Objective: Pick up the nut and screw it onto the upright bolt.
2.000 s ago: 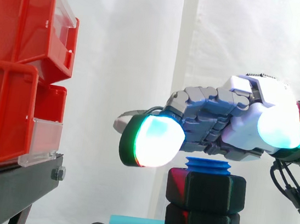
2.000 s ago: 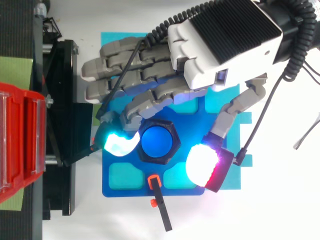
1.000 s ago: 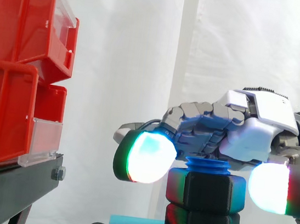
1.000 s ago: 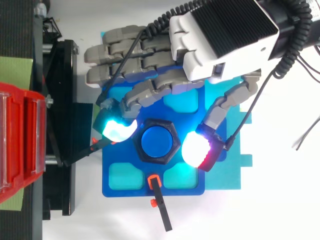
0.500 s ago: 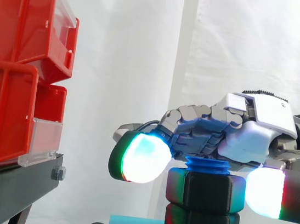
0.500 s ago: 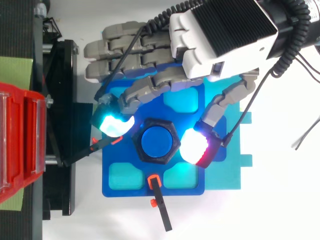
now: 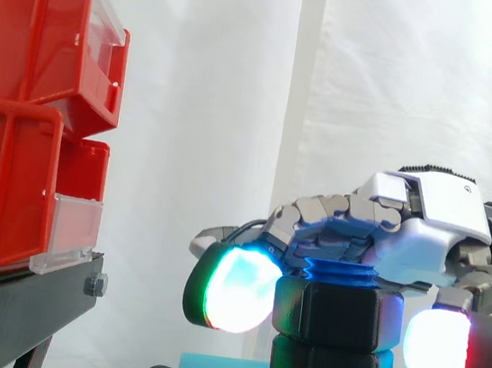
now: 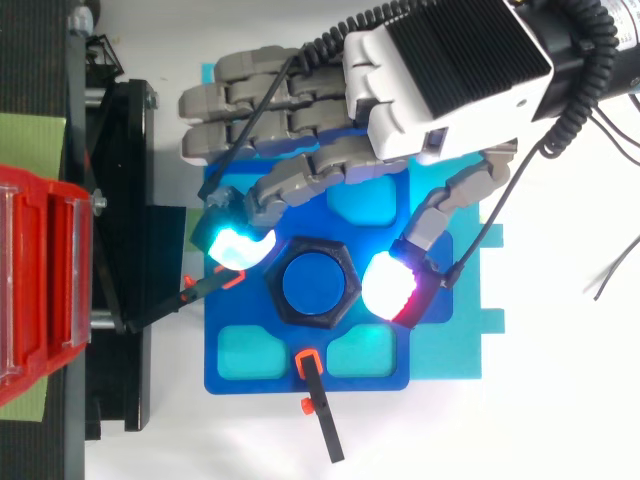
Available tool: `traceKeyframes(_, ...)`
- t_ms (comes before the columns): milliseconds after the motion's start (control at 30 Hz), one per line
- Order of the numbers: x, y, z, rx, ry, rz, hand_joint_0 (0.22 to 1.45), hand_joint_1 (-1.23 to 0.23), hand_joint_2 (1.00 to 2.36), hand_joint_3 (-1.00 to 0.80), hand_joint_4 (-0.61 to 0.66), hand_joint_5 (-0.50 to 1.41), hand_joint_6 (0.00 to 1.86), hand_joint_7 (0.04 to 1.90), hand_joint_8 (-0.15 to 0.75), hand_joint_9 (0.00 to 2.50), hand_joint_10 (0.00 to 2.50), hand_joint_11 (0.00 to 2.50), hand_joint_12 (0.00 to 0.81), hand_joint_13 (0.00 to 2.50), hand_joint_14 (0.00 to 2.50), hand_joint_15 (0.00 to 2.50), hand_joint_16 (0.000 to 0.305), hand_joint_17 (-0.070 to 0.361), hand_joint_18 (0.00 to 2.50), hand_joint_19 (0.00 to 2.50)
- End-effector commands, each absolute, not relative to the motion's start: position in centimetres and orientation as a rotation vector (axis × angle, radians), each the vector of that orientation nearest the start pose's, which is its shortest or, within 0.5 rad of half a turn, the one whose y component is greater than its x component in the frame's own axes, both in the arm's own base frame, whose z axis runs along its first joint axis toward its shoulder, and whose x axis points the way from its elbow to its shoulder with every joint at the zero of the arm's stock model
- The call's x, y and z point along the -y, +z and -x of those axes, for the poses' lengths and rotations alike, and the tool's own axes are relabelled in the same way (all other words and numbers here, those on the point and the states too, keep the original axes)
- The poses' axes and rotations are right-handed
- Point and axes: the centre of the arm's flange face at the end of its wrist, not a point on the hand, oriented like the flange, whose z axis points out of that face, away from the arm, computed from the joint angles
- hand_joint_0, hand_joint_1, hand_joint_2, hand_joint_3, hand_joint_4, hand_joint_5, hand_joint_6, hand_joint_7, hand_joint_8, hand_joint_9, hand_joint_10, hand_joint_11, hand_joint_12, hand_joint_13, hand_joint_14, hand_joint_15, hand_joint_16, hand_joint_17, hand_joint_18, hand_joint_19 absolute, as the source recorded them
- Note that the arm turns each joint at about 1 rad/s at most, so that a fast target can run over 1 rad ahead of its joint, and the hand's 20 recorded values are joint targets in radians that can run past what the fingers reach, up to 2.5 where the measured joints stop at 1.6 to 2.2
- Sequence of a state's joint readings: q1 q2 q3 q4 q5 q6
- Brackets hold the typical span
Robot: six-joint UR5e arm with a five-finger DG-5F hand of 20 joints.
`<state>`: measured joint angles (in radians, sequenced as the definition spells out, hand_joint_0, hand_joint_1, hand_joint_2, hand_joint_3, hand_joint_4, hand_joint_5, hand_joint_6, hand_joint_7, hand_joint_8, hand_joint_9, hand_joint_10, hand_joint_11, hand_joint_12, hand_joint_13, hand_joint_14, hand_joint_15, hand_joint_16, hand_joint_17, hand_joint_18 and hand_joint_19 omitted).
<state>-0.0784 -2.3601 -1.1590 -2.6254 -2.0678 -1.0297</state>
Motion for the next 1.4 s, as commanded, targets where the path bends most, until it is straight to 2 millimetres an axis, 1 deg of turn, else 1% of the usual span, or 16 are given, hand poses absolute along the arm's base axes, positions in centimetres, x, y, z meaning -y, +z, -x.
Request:
traceKeyframes(0, 14.61, 22.37, -75.57, -1.485, 0.724, -0.045, 0.39, -0.78, 1.0, -0.5, 0.05, -0.3, 0.5, 0.62, 0.199, 0.0, 0.0, 0.0, 0.35, 0.0, 0.0, 0.0, 0.05, 0.113, 0.0, 0.0)
traceKeyframes(167, 14.63, 22.55, -75.62, -1.478, 0.723, -0.044, 0.39, -0.78, 1.0, -0.5, 0.09, -0.3, 0.5, 0.66, 0.205, 0.0, 0.0, 0.0, 0.353, 0.0, 0.0, 0.0, 0.05, 0.113, 0.0, 0.0)
traceKeyframes(400, 14.75, 22.6, -75.64, -1.474, 0.722, -0.043, 0.39, -0.75, 1.0, -0.5, 0.15, -0.28, 0.5, 0.76, 0.227, 0.0, 0.0, 0.0, 0.362, 0.0, 0.0, 0.0, 0.052, 0.116, 0.0, 0.0)
traceKeyframes(633, 14.72, 22.55, -75.67, -1.474, 0.724, -0.041, 0.38, -0.72, 1.0, -0.5, 0.2, -0.24, 0.5, 0.95, 0.238, 0.0, 0.0, 0.0, 0.367, 0.0, 0.0, 0.0, 0.051, 0.116, 0.0, 0.0)
traceKeyframes(800, 14.72, 22.55, -75.67, -1.474, 0.724, -0.041, 0.38, -0.72, 1.0, -0.5, 0.22, -0.23, 0.5, 1.02, 0.24, 0.0, 0.0, 0.0, 0.367, 0.0, 0.0, 0.0, 0.052, 0.116, 0.0, 0.0)
traceKeyframes(1167, 14.72, 22.64, -75.66, -1.47, 0.723, -0.039, 0.39, -0.71, 1.0, -0.5, 0.22, -0.23, 0.5, 1.03, 0.239, 0.0, 0.0, 0.0, 0.364, 0.0, 0.0, 0.0, 0.05, 0.114, 0.0, 0.0)
traceKeyframes(1367, 14.24, 22.73, -75.79, -1.468, 0.725, -0.026, 0.39, -0.71, 1.0, -0.5, 0.22, -0.23, 0.5, 1.02, 0.24, 0.0, 0.0, 0.0, 0.364, 0.0, 0.0, 0.0, 0.05, 0.113, 0.0, 0.0)
